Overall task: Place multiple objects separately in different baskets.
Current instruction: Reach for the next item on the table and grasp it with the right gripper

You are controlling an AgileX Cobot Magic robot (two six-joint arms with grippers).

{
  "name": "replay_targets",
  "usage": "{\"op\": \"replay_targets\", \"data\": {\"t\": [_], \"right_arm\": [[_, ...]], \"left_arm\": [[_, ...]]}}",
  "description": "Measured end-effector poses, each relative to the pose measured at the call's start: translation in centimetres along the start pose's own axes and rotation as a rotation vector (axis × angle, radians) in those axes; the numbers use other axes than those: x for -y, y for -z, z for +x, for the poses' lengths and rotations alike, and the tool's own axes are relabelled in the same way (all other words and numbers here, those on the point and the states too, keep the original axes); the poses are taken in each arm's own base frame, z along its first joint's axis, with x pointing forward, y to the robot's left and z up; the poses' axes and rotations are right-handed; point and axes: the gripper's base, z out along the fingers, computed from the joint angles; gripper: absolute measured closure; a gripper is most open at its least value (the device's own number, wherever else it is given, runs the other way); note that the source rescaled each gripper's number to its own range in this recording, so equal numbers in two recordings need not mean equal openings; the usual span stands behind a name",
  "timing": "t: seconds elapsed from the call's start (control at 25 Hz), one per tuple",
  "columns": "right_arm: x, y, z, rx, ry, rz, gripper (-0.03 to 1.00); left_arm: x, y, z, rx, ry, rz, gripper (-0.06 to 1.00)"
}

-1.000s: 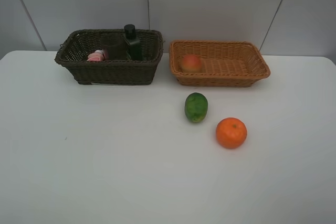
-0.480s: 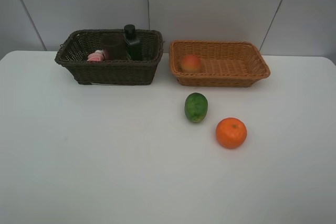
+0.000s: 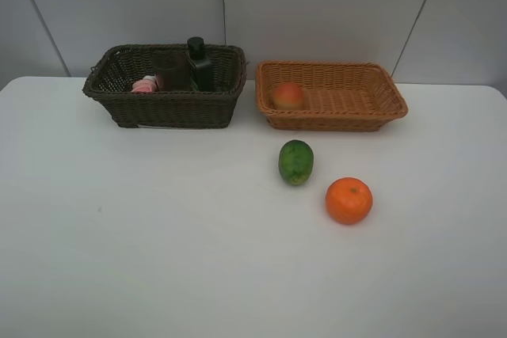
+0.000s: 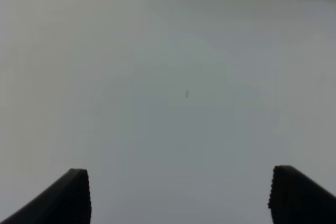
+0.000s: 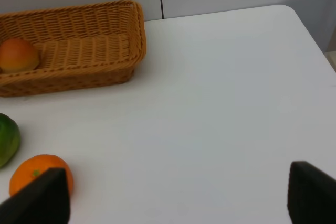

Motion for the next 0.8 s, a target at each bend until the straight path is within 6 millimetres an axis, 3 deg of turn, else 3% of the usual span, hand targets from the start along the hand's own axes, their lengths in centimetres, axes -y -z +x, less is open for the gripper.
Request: {"op": "replay_targets", "data": {"t": [0.32, 0.56, 0.8], "right_arm": [[0.0, 0.0, 0.0, 0.0, 0.0, 0.0, 0.22], [0.0, 0.0, 0.0, 0.0, 0.0, 0.0, 0.22], [0.0, 0.0, 0.0, 0.0, 0.0, 0.0, 0.22]], "left_arm": [[-0.3, -0.8, 3.3, 0.055, -0.105, 0.06, 0.05], [-0.5, -0.3, 4.3, 0.22, -0.115, 0.066, 0.05], [-0.6, -0.3, 4.3, 0.233, -0.143, 0.101, 0.05]]}}
